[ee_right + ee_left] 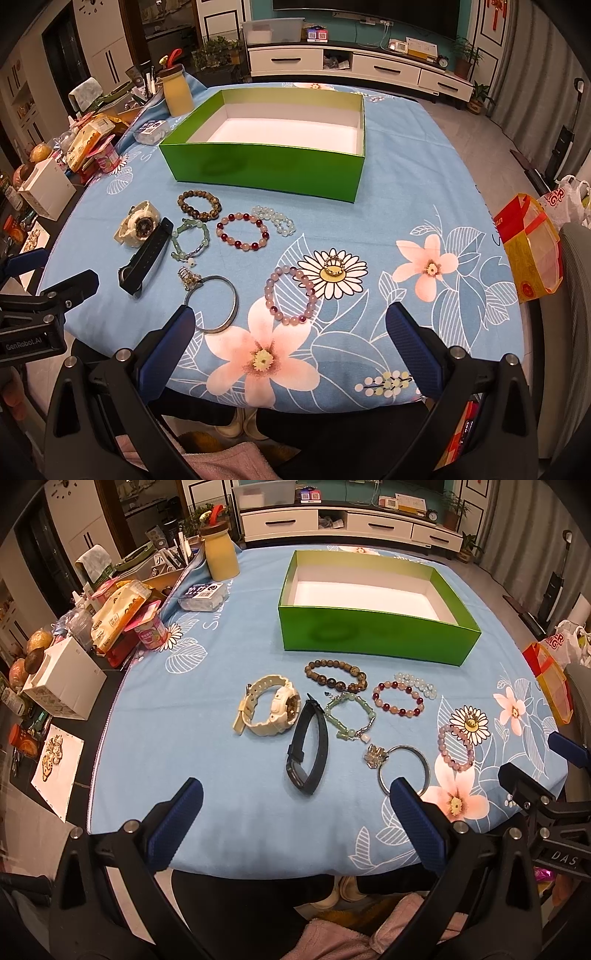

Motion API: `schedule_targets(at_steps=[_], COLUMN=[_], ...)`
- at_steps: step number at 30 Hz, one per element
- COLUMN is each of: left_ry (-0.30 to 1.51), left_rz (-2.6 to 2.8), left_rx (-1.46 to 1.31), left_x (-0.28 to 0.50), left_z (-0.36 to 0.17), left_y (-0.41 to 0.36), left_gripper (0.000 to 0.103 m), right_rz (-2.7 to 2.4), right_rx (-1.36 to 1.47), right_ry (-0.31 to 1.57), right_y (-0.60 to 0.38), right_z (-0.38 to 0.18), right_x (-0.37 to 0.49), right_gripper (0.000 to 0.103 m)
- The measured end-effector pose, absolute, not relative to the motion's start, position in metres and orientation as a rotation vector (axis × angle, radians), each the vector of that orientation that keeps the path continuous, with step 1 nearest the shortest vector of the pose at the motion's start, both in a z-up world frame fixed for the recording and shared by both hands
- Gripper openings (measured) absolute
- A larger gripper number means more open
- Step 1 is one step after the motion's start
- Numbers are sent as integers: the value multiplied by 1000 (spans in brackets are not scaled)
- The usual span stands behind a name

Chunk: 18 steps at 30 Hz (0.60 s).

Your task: Organize jewelry

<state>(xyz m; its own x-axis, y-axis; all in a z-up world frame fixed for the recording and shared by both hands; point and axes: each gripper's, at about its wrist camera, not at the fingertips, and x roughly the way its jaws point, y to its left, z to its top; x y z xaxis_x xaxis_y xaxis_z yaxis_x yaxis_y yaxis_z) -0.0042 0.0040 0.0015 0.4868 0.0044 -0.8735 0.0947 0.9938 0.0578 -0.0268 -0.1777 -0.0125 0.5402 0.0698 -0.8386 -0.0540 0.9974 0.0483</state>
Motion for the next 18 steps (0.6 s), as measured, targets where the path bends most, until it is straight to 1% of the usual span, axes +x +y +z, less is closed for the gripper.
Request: schedule_targets(at_steps=[18], left_ry=[1059], left_rz=[-55], left_rx=[104], left_x=[-4], left_z=[2], left_y=[6], left_gripper=[101], right_rz=[74], right_rx=[16], right_ry=[997], right_y=[-178], right_z=[-12], right_x=[-27], right_gripper=[102])
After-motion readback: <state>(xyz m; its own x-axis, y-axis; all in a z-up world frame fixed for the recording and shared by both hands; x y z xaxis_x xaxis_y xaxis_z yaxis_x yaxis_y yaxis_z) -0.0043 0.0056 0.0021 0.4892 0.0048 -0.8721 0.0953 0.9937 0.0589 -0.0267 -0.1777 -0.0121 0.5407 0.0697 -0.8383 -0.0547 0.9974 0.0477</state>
